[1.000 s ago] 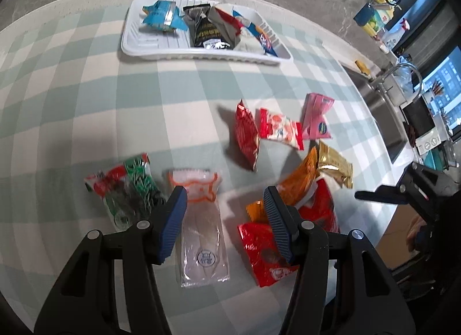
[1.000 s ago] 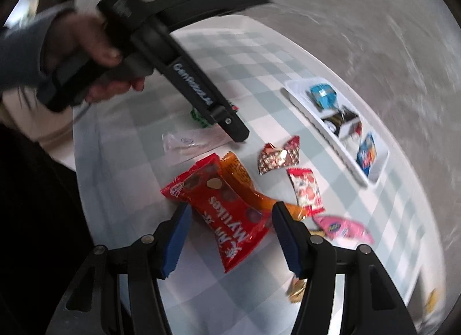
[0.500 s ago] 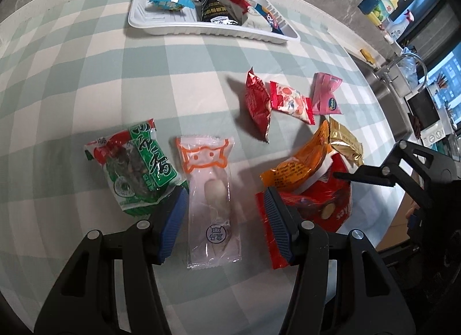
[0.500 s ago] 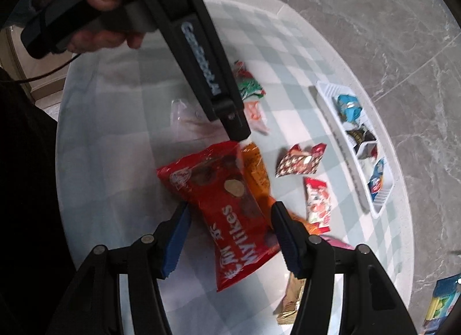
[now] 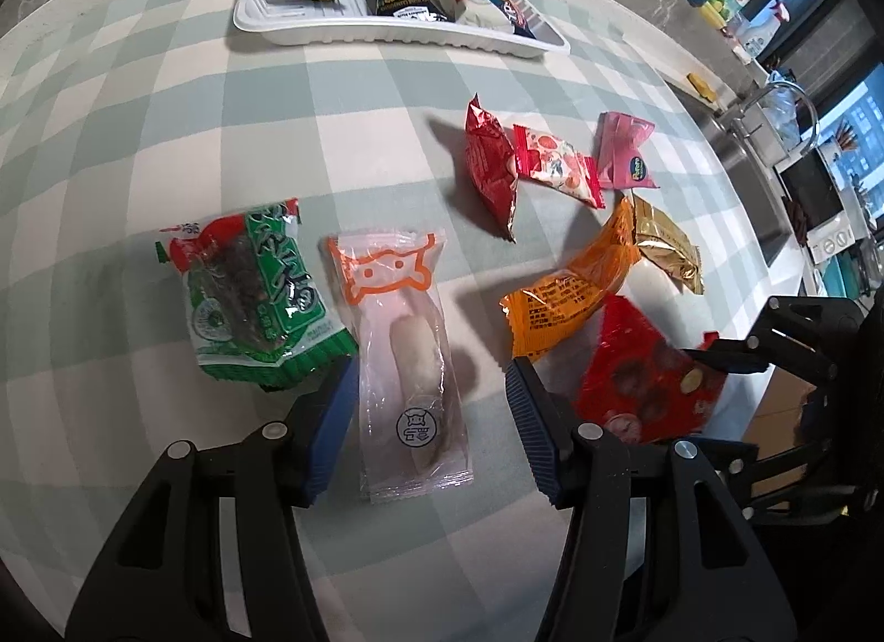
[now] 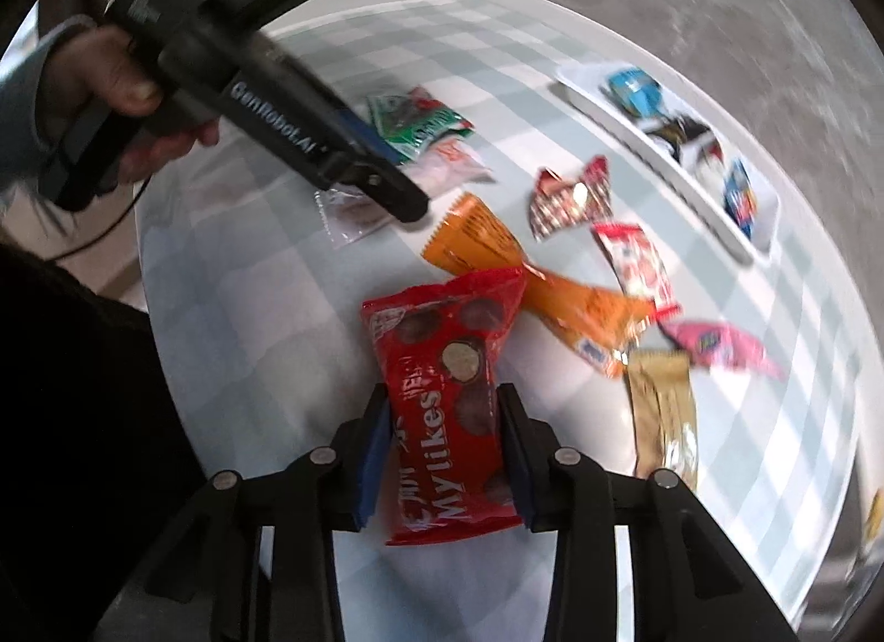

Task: Organize snacks
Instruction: 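Grasp the clear white-orange cake packet with the left gripper while the right holds the Mylikes bag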

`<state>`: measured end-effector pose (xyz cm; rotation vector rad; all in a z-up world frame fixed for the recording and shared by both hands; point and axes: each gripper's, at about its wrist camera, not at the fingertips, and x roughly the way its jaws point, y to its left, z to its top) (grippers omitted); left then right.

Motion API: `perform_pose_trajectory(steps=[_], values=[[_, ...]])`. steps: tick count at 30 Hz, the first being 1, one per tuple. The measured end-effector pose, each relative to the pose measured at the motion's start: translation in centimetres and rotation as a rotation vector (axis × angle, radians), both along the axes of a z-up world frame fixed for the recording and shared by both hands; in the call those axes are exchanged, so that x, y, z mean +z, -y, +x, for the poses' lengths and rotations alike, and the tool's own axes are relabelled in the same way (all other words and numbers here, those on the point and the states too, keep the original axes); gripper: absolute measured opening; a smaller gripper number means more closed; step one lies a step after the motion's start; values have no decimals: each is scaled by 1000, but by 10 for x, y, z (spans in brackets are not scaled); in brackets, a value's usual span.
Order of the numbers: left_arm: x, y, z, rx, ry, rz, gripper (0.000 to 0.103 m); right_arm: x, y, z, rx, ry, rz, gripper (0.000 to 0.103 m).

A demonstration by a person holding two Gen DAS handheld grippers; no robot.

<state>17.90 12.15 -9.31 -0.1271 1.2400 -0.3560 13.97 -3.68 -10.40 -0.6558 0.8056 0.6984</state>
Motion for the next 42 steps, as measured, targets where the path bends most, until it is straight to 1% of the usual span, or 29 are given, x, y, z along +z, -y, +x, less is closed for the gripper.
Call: perform_pose_trajectory(steps=[6,13,17,21,27,28,30,31,32,33,34,35,38,42], values=[[-2,8,3,-25,18,40,54,1,12,2,-66,-46,70,39],[-4,20,3,-57,45,70,65,1,10,8,-109,-67,100,39],[-6,29,0,-84,63,110,69,0,9,12,-127,-80,112,39],[-7,34,-3,-98,85,140,70,-2,11,16,-146,-95,119,39],[-8,33,-7,-108,106,148,70,-6,13,19,-167,-123,124,40],[-9,33,-7,-110,110,148,69,-7,14,20,-171,-124,125,40],[-8,31,-9,-106,119,166,60,-6,16,20,-179,-124,138,40],[-8,30,-9,-100,124,177,48,-5,17,19,-183,-118,150,37],[-7,26,-10,-89,132,186,30,-4,18,19,-185,-116,159,34],[-6,21,-9,-70,132,175,26,-3,20,19,-190,-121,174,33],[-6,15,-9,-58,122,142,26,-2,22,20,-196,-132,194,33],[-6,12,-9,-55,118,130,24,-1,25,21,-202,-141,213,32],[-5,9,-11,-61,113,119,24,2,29,23,-207,-156,245,32],[-1,3,-15,-47,104,72,23,7,38,24,-220,-183,301,32]])
